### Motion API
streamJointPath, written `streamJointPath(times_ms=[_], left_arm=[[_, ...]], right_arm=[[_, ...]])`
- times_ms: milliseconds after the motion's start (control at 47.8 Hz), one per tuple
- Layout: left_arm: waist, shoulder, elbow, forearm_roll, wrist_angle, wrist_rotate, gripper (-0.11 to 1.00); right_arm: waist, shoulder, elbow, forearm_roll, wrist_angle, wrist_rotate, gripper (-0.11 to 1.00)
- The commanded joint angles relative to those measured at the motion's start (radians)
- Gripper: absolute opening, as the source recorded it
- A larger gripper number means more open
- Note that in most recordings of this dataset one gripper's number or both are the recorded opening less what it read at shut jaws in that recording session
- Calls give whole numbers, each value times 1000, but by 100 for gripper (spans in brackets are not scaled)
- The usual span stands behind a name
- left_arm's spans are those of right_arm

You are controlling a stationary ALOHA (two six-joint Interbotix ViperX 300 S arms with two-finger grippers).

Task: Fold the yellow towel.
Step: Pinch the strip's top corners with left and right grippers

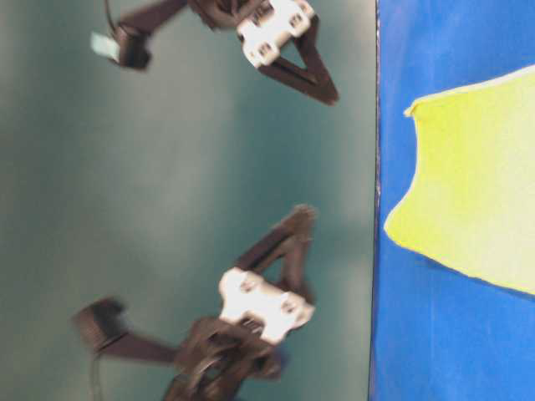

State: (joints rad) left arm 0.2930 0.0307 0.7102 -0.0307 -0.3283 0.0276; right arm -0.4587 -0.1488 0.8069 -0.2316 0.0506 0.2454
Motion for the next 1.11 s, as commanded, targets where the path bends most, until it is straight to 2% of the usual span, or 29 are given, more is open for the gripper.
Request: streamJointPath(times_ms=[0,398,733,858,1088], left_arm=[[34,49,-40,0,-5,2,81],[127,222,-49,0,-64,0,81],[149,265,-35,0,-66,-2,78],[160,267,-29,0,-64,-3,72],[156,279,-31,0,-64,-3,55]], right_arm=[[-12,51,-48,-5,-6,-3,61],[-29,255,-112,-6,-29,-3,61],[-29,290,-118,-3,-34,2,61],[-29,290,-118,-2,-34,5,61],[-25,298,-115,-2,-34,8,61]])
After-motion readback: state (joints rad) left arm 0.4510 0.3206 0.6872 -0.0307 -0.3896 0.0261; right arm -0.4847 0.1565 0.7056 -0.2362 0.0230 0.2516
